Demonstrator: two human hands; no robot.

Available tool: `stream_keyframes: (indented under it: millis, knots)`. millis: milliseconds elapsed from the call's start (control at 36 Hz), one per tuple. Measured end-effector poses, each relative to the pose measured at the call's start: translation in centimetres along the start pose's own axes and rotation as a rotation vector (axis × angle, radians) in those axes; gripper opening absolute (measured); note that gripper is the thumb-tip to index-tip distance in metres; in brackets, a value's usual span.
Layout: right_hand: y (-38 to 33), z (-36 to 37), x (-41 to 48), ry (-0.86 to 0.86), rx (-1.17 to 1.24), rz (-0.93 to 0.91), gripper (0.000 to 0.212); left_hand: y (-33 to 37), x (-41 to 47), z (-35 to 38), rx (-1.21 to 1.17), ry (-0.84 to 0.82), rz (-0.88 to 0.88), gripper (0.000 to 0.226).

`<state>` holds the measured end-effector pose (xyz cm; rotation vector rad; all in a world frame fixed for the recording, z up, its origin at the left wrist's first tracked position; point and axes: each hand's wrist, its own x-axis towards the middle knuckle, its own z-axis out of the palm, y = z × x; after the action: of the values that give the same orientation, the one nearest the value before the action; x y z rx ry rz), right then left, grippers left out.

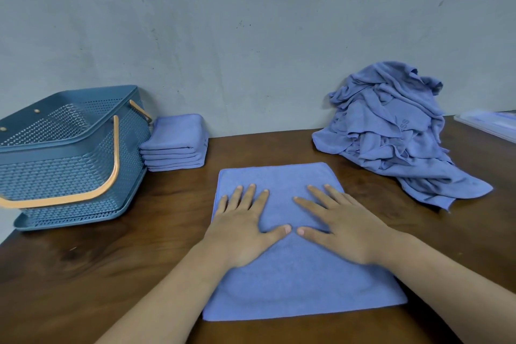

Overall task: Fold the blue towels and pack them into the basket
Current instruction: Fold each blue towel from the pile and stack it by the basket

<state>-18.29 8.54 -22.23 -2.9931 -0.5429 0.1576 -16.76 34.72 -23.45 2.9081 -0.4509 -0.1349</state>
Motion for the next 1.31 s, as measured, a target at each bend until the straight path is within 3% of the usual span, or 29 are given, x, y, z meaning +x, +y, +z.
stream_keyframes:
  millis: [194,278,333,389,472,667,778,944,1167,1306]
  knots:
    - [3.7,-0.1,-1.1,0.109,0.007,0.302,0.058,-0.1,-0.1,-0.2,-0.01,-0.002,0.008,0.093]
    - [3.2,0.1,-1.4,0.308,-0.037,0.27,0.048,-0.1,-0.2,-0.2,-0.018,0.019,0.023,0.089]
    - [1.8,0.1,-1.5,0.417,0.058,0.145,0.045,-0.1,-0.2,-0.1,-0.011,0.042,0.03,0.086]
    - [-0.6,0.2,-2.2,0.362,0.136,-0.024,0.048,-0.1,-0.1,-0.1,-0.008,0.043,0.031,0.085]
    - [-3.2,1.2,-3.9,0.138,0.124,-0.185,0.054,-0.2,-0.1,-0.2,-0.003,0.024,0.03,0.085]
    - [-1.0,0.7,-7.4,-0.041,0.094,-0.005,0.063,-0.2,-0.1,-0.3,0.0,0.004,0.021,0.086]
    - [-1.2,0.7,-7.6,-0.02,0.075,0.042,0.067,0.0,-0.4,-0.6,-0.013,0.018,0.034,0.085]
    - [-3.1,0.1,-6.3,0.143,0.042,0.08,0.061,1.3,-3.1,-1.5,-0.029,0.067,0.045,0.071]
    - [-2.7,1.6,-5.6,0.013,0.116,0.117,0.088,1.2,-9.3,0.7,0.0,0.005,0.06,0.081]
    - [-2.1,1.2,-6.6,0.005,0.068,0.165,0.093,-0.4,-10.9,0.4,0.019,-0.028,-0.008,0.084]
